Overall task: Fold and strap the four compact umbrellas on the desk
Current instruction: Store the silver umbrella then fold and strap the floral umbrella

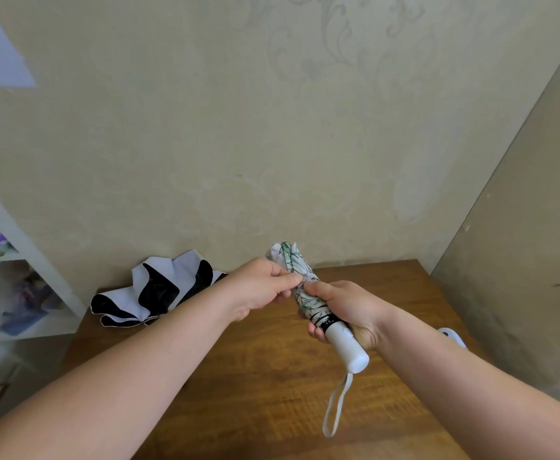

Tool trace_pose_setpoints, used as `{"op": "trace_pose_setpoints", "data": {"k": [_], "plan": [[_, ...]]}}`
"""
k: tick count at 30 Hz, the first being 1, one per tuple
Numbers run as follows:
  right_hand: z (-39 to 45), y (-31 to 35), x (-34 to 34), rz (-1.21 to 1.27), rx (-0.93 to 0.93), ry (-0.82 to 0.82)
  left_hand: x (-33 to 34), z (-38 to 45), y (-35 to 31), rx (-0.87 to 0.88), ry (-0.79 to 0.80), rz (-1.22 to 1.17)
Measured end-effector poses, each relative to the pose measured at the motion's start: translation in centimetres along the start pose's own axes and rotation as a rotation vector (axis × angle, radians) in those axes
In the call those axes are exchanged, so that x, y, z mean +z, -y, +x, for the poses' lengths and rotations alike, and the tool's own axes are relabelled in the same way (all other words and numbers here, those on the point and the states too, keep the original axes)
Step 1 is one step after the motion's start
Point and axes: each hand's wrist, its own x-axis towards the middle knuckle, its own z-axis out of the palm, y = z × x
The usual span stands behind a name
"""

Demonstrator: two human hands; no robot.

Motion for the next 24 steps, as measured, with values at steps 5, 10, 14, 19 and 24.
{"op": "trace_pose_setpoints", "data": {"k": [5,10,14,19,24], "plan": [[0.1,-0.6,0.0,-0.097,-0.15,-0.039,0.0,-0.2,0.4,-0.017,0.047,-0.085],[0.3,-1.0,0.1,-0.075,-0.16,-0.071,0.9,-0.3,1.0,0.018,0.053,-0.257],[0.4,-1.5,-0.2,-0.061,-0.174,-0.064,1.5,-0.7,1.3,0.048,0.027,-0.307],[0.0,-1.2,-0.3,0.012,-0.142,-0.075,1.8,-1.3,1.1,0.025,0.036,-0.52],[-0.5,-1.1,0.3,0.092,-0.138,-0.026,1.5,-1.4,0.9,-0.064,0.195,-0.724]]}}
